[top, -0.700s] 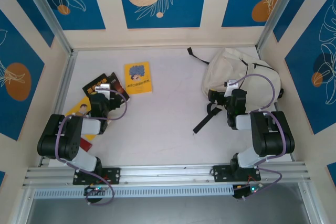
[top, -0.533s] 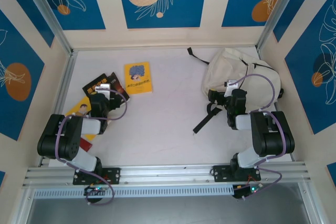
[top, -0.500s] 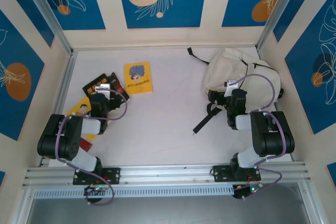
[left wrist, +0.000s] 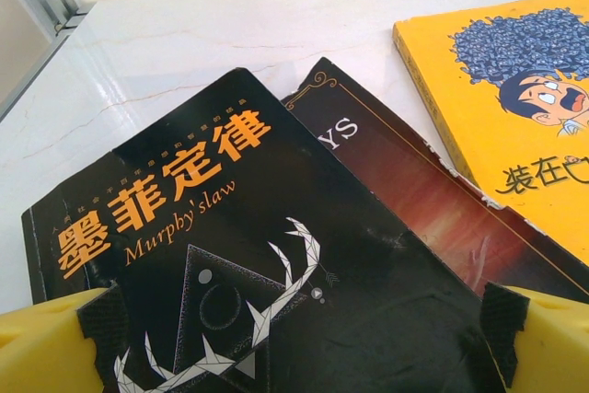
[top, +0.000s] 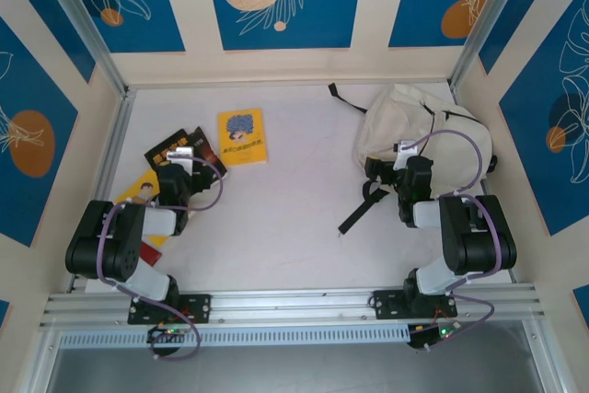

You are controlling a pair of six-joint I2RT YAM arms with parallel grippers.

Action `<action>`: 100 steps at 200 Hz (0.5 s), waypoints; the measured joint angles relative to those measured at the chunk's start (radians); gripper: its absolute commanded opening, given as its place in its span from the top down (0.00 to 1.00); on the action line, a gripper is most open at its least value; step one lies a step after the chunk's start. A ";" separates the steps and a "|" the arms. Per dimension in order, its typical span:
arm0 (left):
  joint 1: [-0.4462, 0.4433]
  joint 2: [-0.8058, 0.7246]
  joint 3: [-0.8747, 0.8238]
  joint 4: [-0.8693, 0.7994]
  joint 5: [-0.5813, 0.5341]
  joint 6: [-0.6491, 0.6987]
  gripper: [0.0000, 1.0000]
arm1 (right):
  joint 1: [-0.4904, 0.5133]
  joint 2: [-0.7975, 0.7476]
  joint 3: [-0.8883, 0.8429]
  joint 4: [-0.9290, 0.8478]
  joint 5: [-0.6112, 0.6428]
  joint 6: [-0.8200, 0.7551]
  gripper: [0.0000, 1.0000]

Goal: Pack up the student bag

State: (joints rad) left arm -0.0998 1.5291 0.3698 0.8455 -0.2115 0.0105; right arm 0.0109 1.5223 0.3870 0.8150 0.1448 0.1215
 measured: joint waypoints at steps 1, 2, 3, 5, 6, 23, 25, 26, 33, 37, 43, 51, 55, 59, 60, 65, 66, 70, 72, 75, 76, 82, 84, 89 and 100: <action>0.000 0.000 0.000 0.000 0.001 0.000 0.00 | 0.000 0.000 0.000 0.000 0.000 0.000 0.01; 0.000 0.000 0.000 0.000 0.001 0.000 0.00 | 0.000 0.000 0.000 0.000 0.000 0.000 0.01; 0.000 0.000 0.000 0.000 0.002 0.000 0.00 | 0.000 0.000 0.000 0.000 0.000 0.000 0.01; 0.000 0.000 0.000 0.000 0.002 0.000 0.00 | 0.000 0.000 0.000 0.000 0.000 0.000 0.01; 0.000 0.000 0.000 0.000 0.003 0.000 0.00 | 0.000 0.000 0.000 0.000 0.000 0.000 0.01; 0.002 0.000 0.000 0.000 0.007 0.000 0.00 | 0.000 0.000 0.000 0.000 0.000 0.000 0.01; 0.002 0.000 0.000 0.000 0.007 0.000 0.00 | 0.000 0.000 0.000 0.000 0.000 0.000 0.01; 0.002 0.000 0.000 0.000 0.007 0.000 0.00 | 0.000 0.000 0.000 0.000 0.000 0.000 0.01; 0.002 0.000 0.000 0.000 0.010 0.000 0.00 | 0.000 0.000 0.000 0.000 0.000 0.000 0.01; 0.002 0.000 0.000 0.000 0.011 0.000 0.00 | 0.000 0.000 0.000 0.000 0.000 0.000 0.01; 0.002 0.000 0.000 0.000 0.011 0.000 0.00 | 0.000 0.000 0.000 0.000 0.000 0.000 0.01; 0.002 0.000 0.000 0.000 0.013 0.000 0.00 | 0.000 0.000 0.000 0.000 0.000 0.000 0.01; 0.002 0.000 0.000 0.000 0.013 0.000 0.00 | 0.000 0.000 0.000 0.000 0.000 0.000 0.01; 0.002 0.000 0.000 0.000 0.013 0.000 0.00 | 0.000 0.000 0.000 0.000 0.000 0.000 0.01; 0.002 0.000 0.000 0.000 0.013 0.000 0.00 | 0.000 0.000 0.000 0.000 0.000 0.000 0.01; 0.002 0.000 0.000 0.000 0.013 0.000 0.00 | 0.000 -0.002 0.000 -0.002 0.000 0.000 0.01; 0.002 0.000 0.000 0.000 0.013 0.000 0.00 | 0.000 -0.002 0.000 -0.002 0.000 0.000 0.01; 0.002 0.000 0.000 -0.001 0.011 0.000 0.00 | 0.000 -0.005 0.000 -0.008 0.000 0.000 0.01; 0.002 0.000 0.000 -0.001 0.010 0.000 0.00 | 0.000 -0.009 0.000 -0.011 0.000 0.000 0.01; 0.002 -0.001 0.000 -0.002 0.008 -0.001 0.00 | 0.001 -0.014 0.000 -0.021 0.000 0.000 0.01; 0.002 -0.001 0.000 -0.002 0.008 -0.001 0.00 | 0.001 -0.016 0.000 -0.024 0.000 0.000 0.01; 0.002 -0.005 0.000 -0.009 0.005 -0.002 0.00 | 0.002 -0.034 0.000 -0.042 0.002 0.000 0.01; 0.002 -0.006 0.000 -0.011 0.004 -0.003 0.00 | 0.002 -0.039 0.000 -0.047 0.002 0.000 0.01; 0.002 -0.010 0.000 -0.018 0.001 -0.003 0.00 | 0.003 -0.062 0.000 -0.066 0.005 0.000 0.01; 0.002 -0.027 0.001 -0.036 -0.006 -0.004 0.00 | 0.003 -0.124 0.000 -0.104 0.009 0.001 0.01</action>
State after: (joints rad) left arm -0.0978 1.5021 0.3710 0.8097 -0.2173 0.0067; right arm 0.0139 1.3983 0.3874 0.7109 0.1539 0.1223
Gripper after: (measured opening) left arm 0.999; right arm 0.993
